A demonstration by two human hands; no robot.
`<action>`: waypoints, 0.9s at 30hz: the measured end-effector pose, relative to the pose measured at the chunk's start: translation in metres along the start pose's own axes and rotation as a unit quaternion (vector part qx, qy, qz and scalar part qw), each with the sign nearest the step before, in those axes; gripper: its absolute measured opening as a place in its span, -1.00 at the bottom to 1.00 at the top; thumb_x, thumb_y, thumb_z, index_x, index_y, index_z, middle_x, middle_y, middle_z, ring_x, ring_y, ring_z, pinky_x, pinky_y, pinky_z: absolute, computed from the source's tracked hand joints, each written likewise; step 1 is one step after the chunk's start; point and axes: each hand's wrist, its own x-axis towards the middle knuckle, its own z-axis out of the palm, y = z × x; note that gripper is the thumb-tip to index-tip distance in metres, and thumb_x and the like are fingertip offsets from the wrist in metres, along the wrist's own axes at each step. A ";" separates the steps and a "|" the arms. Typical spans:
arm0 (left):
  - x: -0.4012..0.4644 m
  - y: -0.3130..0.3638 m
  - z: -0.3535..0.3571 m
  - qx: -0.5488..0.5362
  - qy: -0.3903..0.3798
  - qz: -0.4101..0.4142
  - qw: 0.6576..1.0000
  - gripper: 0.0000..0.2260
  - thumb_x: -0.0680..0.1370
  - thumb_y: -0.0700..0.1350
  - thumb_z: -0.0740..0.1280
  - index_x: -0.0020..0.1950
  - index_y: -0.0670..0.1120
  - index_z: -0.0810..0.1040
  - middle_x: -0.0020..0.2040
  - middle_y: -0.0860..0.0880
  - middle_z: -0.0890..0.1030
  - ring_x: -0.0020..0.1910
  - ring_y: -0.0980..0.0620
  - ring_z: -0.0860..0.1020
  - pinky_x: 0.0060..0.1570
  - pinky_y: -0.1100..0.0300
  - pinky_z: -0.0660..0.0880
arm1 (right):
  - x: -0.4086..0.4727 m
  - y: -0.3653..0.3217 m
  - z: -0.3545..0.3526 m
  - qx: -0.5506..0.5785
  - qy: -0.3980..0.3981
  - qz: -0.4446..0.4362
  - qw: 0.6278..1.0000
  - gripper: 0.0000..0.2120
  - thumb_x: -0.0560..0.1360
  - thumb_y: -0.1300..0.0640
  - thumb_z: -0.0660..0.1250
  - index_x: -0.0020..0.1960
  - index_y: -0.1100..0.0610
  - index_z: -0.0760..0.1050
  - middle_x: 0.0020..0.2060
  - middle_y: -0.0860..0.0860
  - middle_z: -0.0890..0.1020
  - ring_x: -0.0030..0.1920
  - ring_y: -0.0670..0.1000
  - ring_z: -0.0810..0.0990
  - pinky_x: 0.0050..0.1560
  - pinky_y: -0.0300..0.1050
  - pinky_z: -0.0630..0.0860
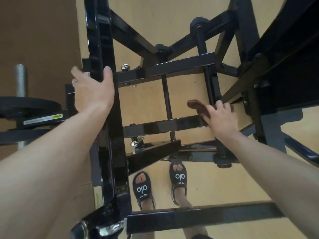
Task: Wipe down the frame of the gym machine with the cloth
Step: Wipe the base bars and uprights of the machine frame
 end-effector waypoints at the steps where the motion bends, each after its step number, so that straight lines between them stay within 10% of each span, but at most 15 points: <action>1: -0.008 -0.001 -0.007 0.001 0.003 0.014 1.000 -0.29 0.60 0.29 0.21 0.61 -0.04 0.07 0.52 -0.14 0.34 0.36 -0.16 0.47 0.22 -0.07 0.46 | -0.001 0.003 -0.004 0.024 0.010 0.040 0.999 -0.68 0.65 -0.14 0.22 0.28 0.03 0.46 0.15 0.12 0.48 0.22 0.18 0.47 0.17 0.15 0.54; 4: -0.049 -0.015 -0.020 0.061 0.016 0.119 0.991 -0.31 0.58 0.26 0.26 0.58 0.03 0.06 0.42 -0.18 0.35 0.21 -0.18 0.52 0.18 -0.10 0.49 | -0.022 -0.018 -0.014 0.132 0.038 0.084 0.987 -0.66 0.62 -0.12 0.28 0.27 0.07 0.44 0.08 0.10 0.53 0.07 0.10 0.51 0.07 0.08 0.59; 11: -0.116 -0.072 0.000 0.109 -0.032 0.113 0.987 -0.29 0.61 0.13 0.31 0.62 0.10 -0.03 0.57 -0.11 0.13 0.33 -0.29 0.46 0.13 -0.21 0.58 | -0.087 -0.073 0.021 0.014 -0.210 -0.242 0.947 -0.60 0.62 -0.03 0.33 0.42 -0.07 0.34 0.28 0.06 0.48 0.32 0.15 0.43 0.28 0.12 0.43; 17: -0.110 -0.080 0.008 0.083 -0.006 0.117 0.990 -0.34 0.61 0.07 0.34 0.60 0.12 0.04 0.54 -0.08 0.16 0.30 -0.27 0.48 0.07 -0.21 0.60 | -0.065 -0.076 0.061 -0.034 -0.268 -0.224 0.936 -0.40 0.53 0.11 0.46 0.50 -0.02 0.31 0.39 0.09 0.46 0.40 0.18 0.40 0.34 0.16 0.44; 27: -0.108 -0.079 0.010 0.083 -0.005 0.106 0.991 -0.33 0.60 0.03 0.38 0.60 0.10 0.08 0.51 -0.10 0.18 0.31 -0.26 0.47 0.01 -0.24 0.62 | -0.073 -0.026 0.091 -0.152 -0.327 -0.236 0.903 -0.63 0.61 -0.03 0.35 0.38 0.04 0.47 0.29 0.07 0.51 0.35 0.13 0.44 0.37 0.04 0.39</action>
